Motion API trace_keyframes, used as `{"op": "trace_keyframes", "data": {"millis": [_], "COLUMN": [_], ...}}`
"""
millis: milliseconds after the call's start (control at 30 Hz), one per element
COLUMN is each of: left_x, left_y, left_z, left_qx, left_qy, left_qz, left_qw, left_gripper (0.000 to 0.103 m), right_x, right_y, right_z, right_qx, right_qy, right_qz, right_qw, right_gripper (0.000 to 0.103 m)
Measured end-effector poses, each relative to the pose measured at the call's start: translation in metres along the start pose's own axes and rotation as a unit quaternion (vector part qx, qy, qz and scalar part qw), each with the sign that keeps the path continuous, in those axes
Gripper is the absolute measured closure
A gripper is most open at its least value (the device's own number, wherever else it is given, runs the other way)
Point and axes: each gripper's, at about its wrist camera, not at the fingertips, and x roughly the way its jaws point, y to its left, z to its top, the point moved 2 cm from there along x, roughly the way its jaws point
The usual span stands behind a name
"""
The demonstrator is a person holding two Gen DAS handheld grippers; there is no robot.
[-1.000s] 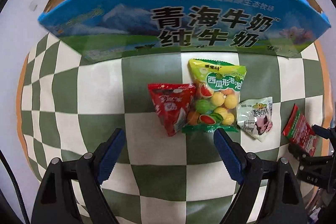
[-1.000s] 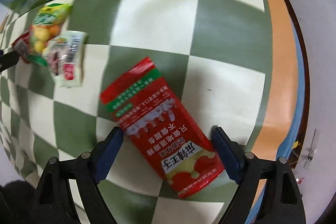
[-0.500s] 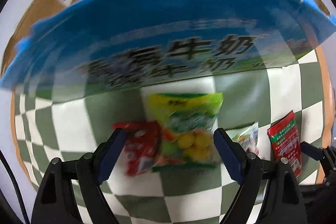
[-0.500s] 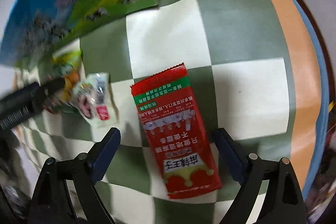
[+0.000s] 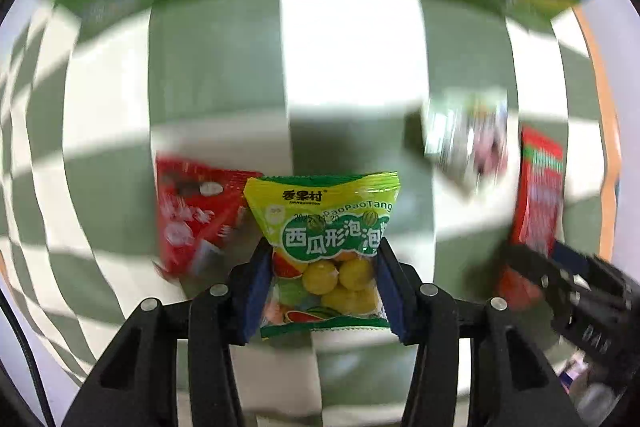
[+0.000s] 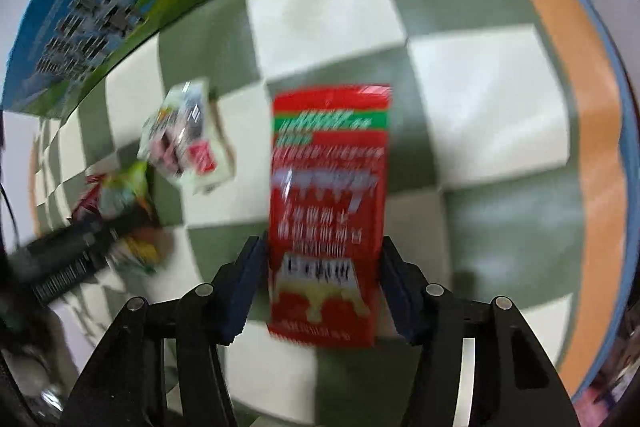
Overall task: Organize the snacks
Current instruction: 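Grasp the green watermelon candy bag with left tool while right tool grasps red stick packet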
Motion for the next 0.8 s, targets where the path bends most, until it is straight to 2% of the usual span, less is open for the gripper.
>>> {"op": "trace_keyframes", "data": {"millis": [100, 200, 267, 400, 433, 467, 533, 567, 633, 733, 800], "left_x": [0.008, 0.016, 0.021, 0.027, 0.031, 0.032, 0.027, 0.028, 0.021, 0.027, 0.027], "left_y": [0.010, 0.020, 0.031, 0.025, 0.019, 0.017, 0.006, 0.005, 0.002, 0.002, -0.001], "left_z": [-0.014, -0.004, 0.009, 0.015, 0.008, 0.008, -0.010, -0.008, -0.013, -0.012, -0.006], "left_qx": [-0.008, -0.018, -0.025, -0.029, -0.025, -0.022, -0.021, -0.021, -0.023, -0.024, -0.020], "left_qy": [0.022, 0.026, 0.032, 0.027, 0.025, 0.023, 0.023, 0.024, 0.027, 0.032, 0.031], "left_qz": [-0.019, -0.035, -0.036, -0.025, -0.021, -0.017, -0.014, -0.014, -0.018, -0.022, -0.019], "left_qw": [0.9995, 0.9989, 0.9985, 0.9989, 0.9992, 0.9993, 0.9994, 0.9994, 0.9992, 0.9990, 0.9991], "left_gripper": [0.056, 0.051, 0.050, 0.048, 0.047, 0.047, 0.047, 0.047, 0.047, 0.044, 0.043], "right_x": [0.003, 0.000, -0.005, -0.007, -0.006, -0.004, -0.001, 0.000, -0.001, 0.004, 0.003], "right_y": [0.005, 0.004, -0.001, -0.005, -0.006, -0.006, 0.000, 0.006, 0.019, 0.035, 0.039], "right_z": [-0.020, -0.022, -0.013, 0.012, 0.024, 0.029, 0.043, 0.046, 0.035, 0.012, 0.002], "right_qx": [-0.006, 0.004, 0.025, 0.056, 0.062, 0.059, 0.032, 0.007, -0.048, -0.124, -0.139], "right_qy": [0.011, -0.004, -0.013, -0.030, -0.032, -0.033, -0.034, -0.033, -0.022, 0.021, 0.024], "right_qz": [0.007, 0.006, 0.007, -0.002, -0.006, -0.015, -0.044, -0.054, -0.064, -0.075, -0.076], "right_qw": [1.000, 1.000, 1.000, 0.998, 0.998, 0.998, 0.998, 0.998, 0.997, 0.989, 0.987], "right_gripper": [0.043, 0.041, 0.033, 0.033, 0.033, 0.037, 0.044, 0.047, 0.048, 0.048, 0.046]}}
